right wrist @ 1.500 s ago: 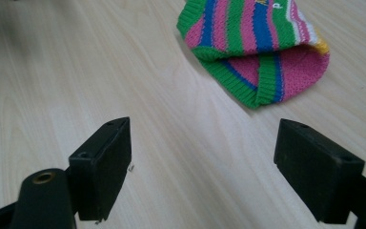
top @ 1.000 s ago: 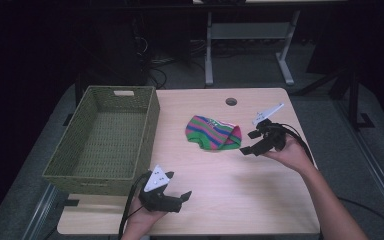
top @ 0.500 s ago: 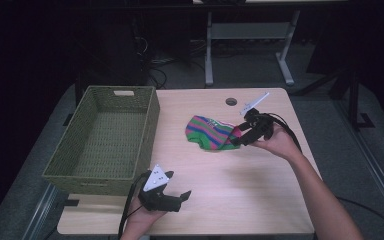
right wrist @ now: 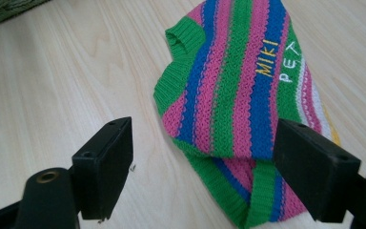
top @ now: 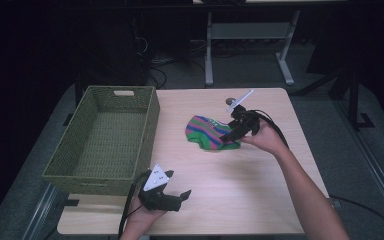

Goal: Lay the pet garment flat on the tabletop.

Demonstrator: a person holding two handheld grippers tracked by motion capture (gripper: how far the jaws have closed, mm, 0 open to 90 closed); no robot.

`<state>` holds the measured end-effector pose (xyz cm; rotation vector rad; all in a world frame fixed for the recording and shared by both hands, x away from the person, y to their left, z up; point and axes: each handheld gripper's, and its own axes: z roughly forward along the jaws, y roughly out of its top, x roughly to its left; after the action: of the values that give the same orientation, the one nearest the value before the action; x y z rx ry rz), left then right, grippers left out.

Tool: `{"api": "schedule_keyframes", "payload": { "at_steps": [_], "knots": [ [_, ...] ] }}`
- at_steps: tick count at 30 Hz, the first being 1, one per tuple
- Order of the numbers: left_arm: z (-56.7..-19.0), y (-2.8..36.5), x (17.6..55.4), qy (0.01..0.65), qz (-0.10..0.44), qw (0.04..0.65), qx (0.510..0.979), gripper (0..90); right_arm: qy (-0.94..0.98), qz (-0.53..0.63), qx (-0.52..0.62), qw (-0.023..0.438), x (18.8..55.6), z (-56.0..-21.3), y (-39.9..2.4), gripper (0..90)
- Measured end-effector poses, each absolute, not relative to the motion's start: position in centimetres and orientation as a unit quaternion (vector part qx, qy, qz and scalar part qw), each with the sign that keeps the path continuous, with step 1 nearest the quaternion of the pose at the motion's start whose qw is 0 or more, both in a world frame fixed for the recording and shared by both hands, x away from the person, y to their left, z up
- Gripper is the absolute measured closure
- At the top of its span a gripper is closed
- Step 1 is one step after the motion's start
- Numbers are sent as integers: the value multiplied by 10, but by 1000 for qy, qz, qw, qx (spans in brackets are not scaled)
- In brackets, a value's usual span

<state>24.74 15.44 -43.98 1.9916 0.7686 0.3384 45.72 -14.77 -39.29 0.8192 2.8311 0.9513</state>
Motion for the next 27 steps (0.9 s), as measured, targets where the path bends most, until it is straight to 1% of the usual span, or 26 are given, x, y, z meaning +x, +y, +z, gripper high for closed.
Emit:
{"api": "schedule_keyframes", "payload": {
  "at_steps": [17, 22, 27],
  "knots": [
    [-441, 152, 248, 310, 137, 470, 815, 126, 914, 287, 286, 22, 470, -411, -123, 217],
    [-440, 151, 247, 309, 133, 473, 815, 126, 921, 259, 290, 30, 476, -422, -118, 249],
    [-441, 151, 248, 308, 133, 471, 816, 126, 922, 239, 303, 43, 481, -430, -112, 251]
  ]
}}
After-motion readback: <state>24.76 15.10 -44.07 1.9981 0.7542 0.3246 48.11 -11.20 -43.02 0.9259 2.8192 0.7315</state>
